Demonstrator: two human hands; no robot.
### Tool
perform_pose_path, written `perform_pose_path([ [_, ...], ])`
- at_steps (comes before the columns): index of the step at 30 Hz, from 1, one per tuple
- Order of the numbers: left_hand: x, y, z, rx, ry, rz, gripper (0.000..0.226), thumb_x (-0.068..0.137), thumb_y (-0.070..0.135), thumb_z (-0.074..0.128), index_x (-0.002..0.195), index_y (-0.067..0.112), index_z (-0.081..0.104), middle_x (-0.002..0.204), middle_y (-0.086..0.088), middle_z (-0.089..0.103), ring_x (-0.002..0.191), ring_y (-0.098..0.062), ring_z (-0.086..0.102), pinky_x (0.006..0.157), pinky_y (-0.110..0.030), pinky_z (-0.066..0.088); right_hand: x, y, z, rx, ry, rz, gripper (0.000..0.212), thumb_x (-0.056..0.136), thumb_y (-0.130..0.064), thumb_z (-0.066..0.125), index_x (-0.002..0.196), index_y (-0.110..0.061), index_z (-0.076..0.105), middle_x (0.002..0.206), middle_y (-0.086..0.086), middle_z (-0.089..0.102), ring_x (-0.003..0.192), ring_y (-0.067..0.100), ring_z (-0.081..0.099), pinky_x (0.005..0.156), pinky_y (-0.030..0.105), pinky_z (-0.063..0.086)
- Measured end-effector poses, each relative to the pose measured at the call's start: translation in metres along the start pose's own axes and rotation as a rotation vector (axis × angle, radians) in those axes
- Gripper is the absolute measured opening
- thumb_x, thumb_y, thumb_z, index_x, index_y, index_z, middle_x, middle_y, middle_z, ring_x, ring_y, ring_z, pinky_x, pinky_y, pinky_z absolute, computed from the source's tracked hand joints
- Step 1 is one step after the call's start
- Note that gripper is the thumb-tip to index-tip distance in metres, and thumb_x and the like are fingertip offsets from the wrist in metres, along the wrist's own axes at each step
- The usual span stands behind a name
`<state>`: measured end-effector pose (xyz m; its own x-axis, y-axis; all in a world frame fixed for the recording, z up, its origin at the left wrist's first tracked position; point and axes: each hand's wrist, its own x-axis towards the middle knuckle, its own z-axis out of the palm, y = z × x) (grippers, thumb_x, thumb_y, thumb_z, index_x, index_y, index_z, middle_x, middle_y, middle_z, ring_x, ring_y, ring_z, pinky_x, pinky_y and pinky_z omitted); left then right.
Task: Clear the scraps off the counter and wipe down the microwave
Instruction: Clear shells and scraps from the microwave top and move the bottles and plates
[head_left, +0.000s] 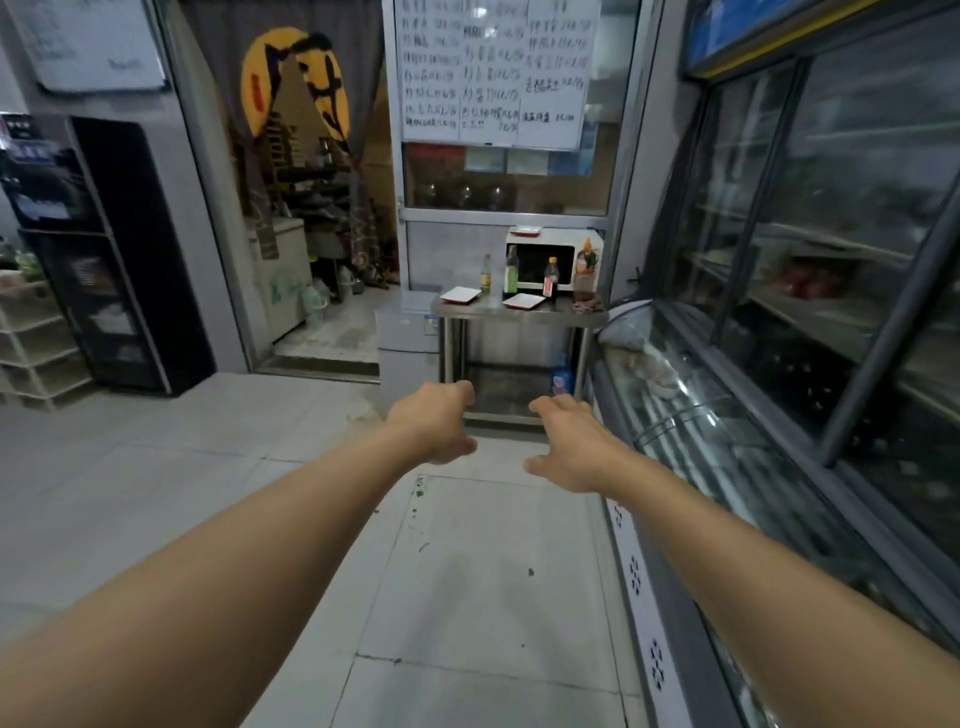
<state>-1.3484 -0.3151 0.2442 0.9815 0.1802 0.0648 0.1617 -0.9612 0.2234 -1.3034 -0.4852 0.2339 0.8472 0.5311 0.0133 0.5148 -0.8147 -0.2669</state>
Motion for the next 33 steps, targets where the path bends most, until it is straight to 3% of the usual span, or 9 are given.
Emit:
perform_pose_path([
  [9,0.149,-0.033,0.015,-0.030,-0.023,0.034,0.057,0.081,0.030,0.070,0.131,0.022,0.043,0.128,-0.006,0.055,0.111,-0.025,0.056,0.087,-0.036,0.050,0.146,0.030,0.005,0.001,0.004,0.060,0.075,0.084,-0.034,0.065,0.145,-0.018,0.024,0.150,0.009,0.023,0.138,0.030,0.022,0.110,0.044,0.031],
  [20,0.363,-0.036,0.021,-0.017,-0.033,-0.004,0.059,0.082,0.029,0.069,0.134,0.021,0.041,0.132,-0.006,0.053,0.112,-0.026,0.055,0.092,-0.042,0.050,0.357,0.101,-0.019,0.054,-0.007,0.051,0.069,0.085,-0.031,0.065,0.142,-0.019,0.027,0.143,0.006,0.028,0.133,0.029,0.026,0.101,0.046,0.042],
  [26,0.459,-0.055,0.026,-0.057,-0.043,-0.004,0.058,0.082,0.028,0.068,0.133,0.020,0.041,0.133,-0.006,0.052,0.117,-0.025,0.053,0.095,-0.041,0.048,0.452,0.129,-0.023,0.044,-0.006,0.047,0.070,0.084,-0.032,0.065,0.142,-0.019,0.027,0.146,0.004,0.027,0.136,0.027,0.024,0.109,0.048,0.032],
  [33,0.584,-0.093,0.027,-0.073,-0.006,0.063,0.052,0.081,0.028,0.069,0.127,0.020,0.046,0.126,-0.005,0.056,0.111,-0.022,0.055,0.092,-0.039,0.050,0.569,0.141,-0.027,0.041,0.017,0.073,0.068,0.084,-0.032,0.065,0.140,-0.017,0.030,0.143,0.006,0.031,0.134,0.027,0.026,0.108,0.044,0.034],
])
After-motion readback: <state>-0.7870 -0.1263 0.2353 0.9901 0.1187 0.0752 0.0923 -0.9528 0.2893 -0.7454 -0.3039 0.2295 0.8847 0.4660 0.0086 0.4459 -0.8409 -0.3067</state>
